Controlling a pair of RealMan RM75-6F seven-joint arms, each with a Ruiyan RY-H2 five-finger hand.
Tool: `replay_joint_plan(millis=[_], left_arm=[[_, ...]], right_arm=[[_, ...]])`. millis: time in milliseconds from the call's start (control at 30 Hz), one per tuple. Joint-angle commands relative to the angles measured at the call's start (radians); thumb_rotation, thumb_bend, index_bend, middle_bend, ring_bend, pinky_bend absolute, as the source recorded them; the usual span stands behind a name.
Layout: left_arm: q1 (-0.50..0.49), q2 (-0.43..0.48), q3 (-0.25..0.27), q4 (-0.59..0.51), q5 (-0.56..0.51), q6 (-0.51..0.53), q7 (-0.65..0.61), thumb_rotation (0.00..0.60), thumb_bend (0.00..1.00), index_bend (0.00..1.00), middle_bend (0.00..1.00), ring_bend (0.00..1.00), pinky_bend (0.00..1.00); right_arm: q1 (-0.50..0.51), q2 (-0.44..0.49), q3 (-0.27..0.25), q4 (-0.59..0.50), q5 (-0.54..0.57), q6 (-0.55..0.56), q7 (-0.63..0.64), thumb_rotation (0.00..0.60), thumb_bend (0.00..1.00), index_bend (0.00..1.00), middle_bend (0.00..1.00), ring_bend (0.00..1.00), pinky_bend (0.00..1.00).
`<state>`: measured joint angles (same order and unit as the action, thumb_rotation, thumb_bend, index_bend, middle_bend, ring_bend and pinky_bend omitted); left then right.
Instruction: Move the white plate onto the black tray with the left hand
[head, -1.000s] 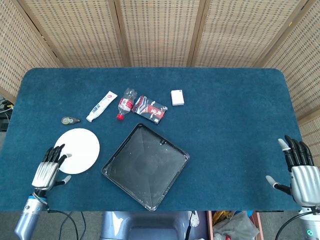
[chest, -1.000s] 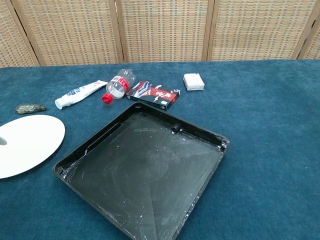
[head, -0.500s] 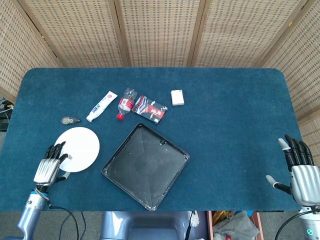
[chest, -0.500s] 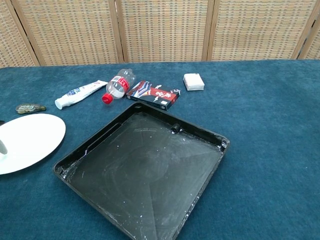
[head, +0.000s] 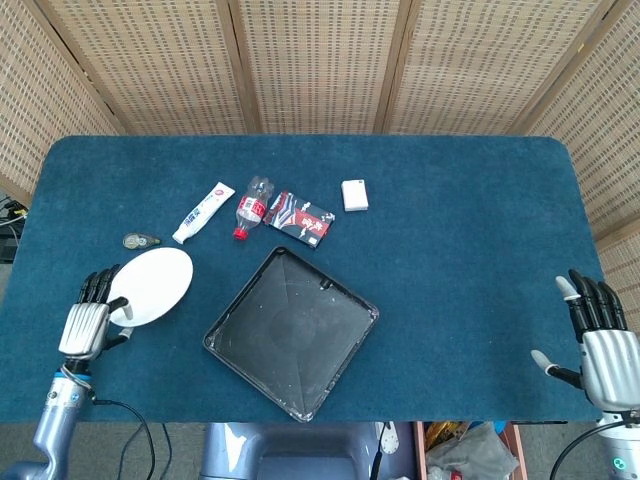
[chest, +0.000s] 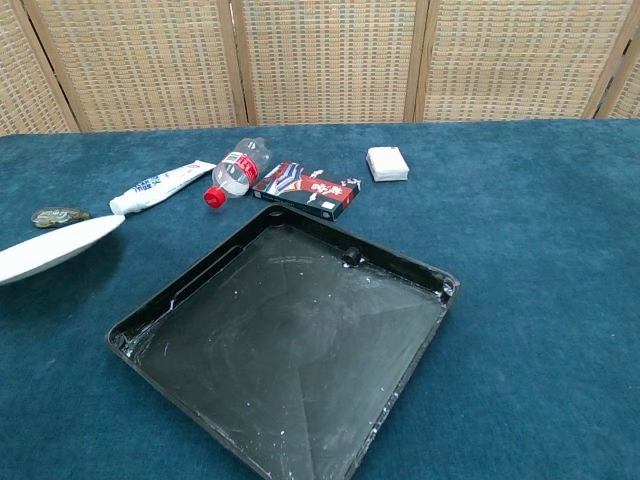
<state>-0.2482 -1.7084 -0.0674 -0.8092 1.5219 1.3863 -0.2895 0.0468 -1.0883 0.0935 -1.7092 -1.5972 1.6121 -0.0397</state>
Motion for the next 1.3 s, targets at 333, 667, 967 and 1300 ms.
replay_joint_plan(millis=[333, 667, 967, 1300], left_arm=[[-0.049, 0.105, -0.043, -0.128, 0.047, 0.11, -0.032, 0.6, 0.44, 0.77, 0.0, 0.0, 0.0], [-0.193, 0.158, 0.009, -0.31, 0.234, 0.075, 0.124, 0.6, 0.44, 0.78, 0.0, 0.0, 0.0], [-0.34, 0.105, 0.039, -0.347, 0.29, -0.108, 0.215, 0.6, 0.44, 0.78, 0.0, 0.0, 0.0], [-0.413, 0.004, 0.069, -0.297, 0.302, -0.183, 0.218, 0.6, 0.44, 0.78, 0.0, 0.0, 0.0]], right_arm=[[0.008, -0.015, 0.003, 0.001, 0.012, -0.014, -0.029, 0.6, 0.0, 0.0, 0.0, 0.0, 0.0], [0.025, -0.037, 0.027, 0.01, 0.071, -0.046, -0.078, 0.6, 0.0, 0.0, 0.0, 0.0, 0.0], [0.04, -0.06, 0.05, 0.03, 0.127, -0.068, -0.118, 0.6, 0.0, 0.0, 0.0, 0.0, 0.0], [0.037, -0.061, 0.066, 0.042, 0.169, -0.067, -0.121, 0.6, 0.0, 0.0, 0.0, 0.0, 0.0]])
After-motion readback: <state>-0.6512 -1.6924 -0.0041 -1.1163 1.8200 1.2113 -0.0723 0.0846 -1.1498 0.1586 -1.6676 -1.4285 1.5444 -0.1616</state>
